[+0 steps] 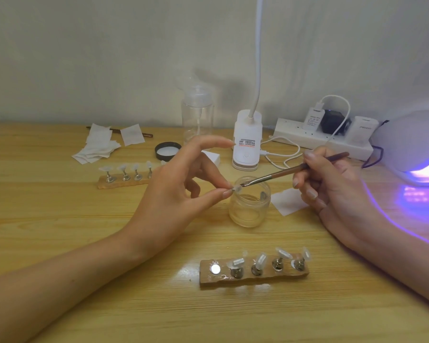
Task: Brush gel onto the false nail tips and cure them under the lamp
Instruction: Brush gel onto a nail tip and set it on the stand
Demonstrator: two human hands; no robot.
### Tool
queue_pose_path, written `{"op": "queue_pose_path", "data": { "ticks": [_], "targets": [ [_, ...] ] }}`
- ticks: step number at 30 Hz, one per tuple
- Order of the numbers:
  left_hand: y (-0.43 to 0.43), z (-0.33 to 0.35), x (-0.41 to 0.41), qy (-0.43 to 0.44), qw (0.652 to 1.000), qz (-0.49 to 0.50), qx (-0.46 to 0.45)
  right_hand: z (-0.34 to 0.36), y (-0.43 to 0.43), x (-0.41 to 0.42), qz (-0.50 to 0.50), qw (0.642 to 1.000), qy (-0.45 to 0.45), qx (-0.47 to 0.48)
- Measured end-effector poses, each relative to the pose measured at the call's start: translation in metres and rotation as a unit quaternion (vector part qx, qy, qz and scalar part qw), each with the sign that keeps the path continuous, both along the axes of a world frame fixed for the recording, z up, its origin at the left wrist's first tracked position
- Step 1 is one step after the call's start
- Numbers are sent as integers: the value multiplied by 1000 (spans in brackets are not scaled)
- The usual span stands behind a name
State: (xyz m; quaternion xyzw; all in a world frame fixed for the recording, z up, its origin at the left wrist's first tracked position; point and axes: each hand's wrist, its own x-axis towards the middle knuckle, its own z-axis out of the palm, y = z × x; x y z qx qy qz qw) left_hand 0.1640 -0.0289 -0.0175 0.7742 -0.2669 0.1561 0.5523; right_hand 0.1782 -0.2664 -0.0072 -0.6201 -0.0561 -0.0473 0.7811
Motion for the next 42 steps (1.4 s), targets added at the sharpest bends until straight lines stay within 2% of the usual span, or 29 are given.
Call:
{"op": "queue_pose_path", "data": {
  "ticks": [5, 9, 13, 20, 23, 28, 42],
  "targets": [
    [0, 0, 0, 3, 1000, 1, -1, 1, 3, -2, 26, 999, -19, -6],
    [0, 0, 0, 3, 1000, -1, -2, 0, 1, -2, -7, 1000, 13, 12],
    [1, 0, 0, 2, 1000, 0, -2, 0, 2, -3, 10, 999, -27, 16],
    [0, 0, 1, -1, 1000, 0, 1, -1, 0, -2, -5, 1000, -5, 28],
    [1, 0, 0, -3, 1000, 0, 2, 0, 3, -3, 22, 999, -21, 10],
    [1, 1, 0, -3, 1000, 0, 4, -2, 1, -1, -4, 1000, -5, 17],
    [1, -1, 0, 9, 1000, -5, 5, -3, 2, -2, 14, 999, -33, 4]
  ]
}}
